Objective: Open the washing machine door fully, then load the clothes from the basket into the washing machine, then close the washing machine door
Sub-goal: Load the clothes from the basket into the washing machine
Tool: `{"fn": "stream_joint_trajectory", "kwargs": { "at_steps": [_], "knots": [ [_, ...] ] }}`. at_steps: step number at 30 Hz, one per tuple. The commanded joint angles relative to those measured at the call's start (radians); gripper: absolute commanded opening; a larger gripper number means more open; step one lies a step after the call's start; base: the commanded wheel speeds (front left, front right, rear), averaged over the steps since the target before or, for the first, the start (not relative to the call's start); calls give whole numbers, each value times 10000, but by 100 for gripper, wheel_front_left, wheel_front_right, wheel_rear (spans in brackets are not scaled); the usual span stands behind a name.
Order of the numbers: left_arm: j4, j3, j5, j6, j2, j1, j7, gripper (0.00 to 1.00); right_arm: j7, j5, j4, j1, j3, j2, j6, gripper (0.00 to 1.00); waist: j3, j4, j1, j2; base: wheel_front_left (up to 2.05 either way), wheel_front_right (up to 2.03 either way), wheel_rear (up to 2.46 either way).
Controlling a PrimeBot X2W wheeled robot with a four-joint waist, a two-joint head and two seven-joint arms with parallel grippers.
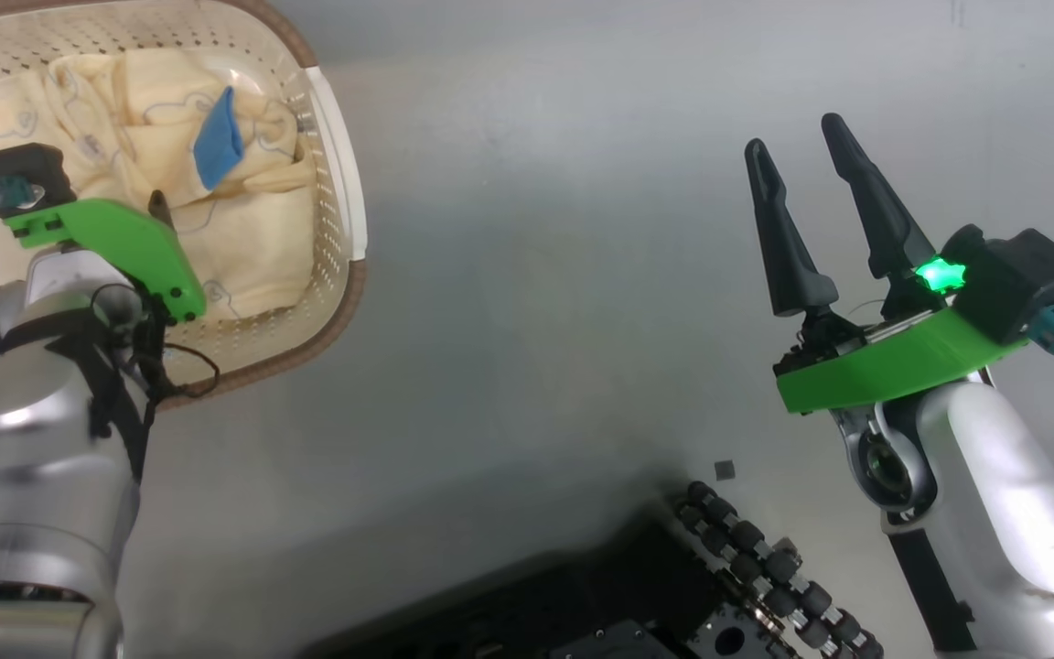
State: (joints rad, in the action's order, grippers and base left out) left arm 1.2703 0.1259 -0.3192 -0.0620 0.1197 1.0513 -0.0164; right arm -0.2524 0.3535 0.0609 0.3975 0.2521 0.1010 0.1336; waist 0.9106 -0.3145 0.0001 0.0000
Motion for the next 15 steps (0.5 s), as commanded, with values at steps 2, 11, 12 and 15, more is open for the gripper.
{"fn": "stream_joint_trajectory", "kwargs": {
  "at_steps": [2, 11, 12, 15],
  "knots": [
    [8, -149, -52, -130, 455, -41, 137, 100, -94, 84, -306, -258, 99, 137, -29, 100, 256, -66, -1, 0, 0, 0, 0],
    [95, -123, -149, -247, 588, 158, 222, 100, -94, 132, -362, -191, 88, 144, -29, 100, 613, -153, -1, 0, 0, 0, 0],
    [102, -119, -164, -254, 590, 172, 235, 100, -94, 134, -364, -182, 92, 142, -29, 100, 641, -165, -1, 0, 0, 0, 0],
    [122, -108, -212, -248, 599, 210, 255, 100, -94, 149, -339, -146, 108, 121, -29, 100, 690, -201, -1, 0, 0, 0, 0]
  ]
}}
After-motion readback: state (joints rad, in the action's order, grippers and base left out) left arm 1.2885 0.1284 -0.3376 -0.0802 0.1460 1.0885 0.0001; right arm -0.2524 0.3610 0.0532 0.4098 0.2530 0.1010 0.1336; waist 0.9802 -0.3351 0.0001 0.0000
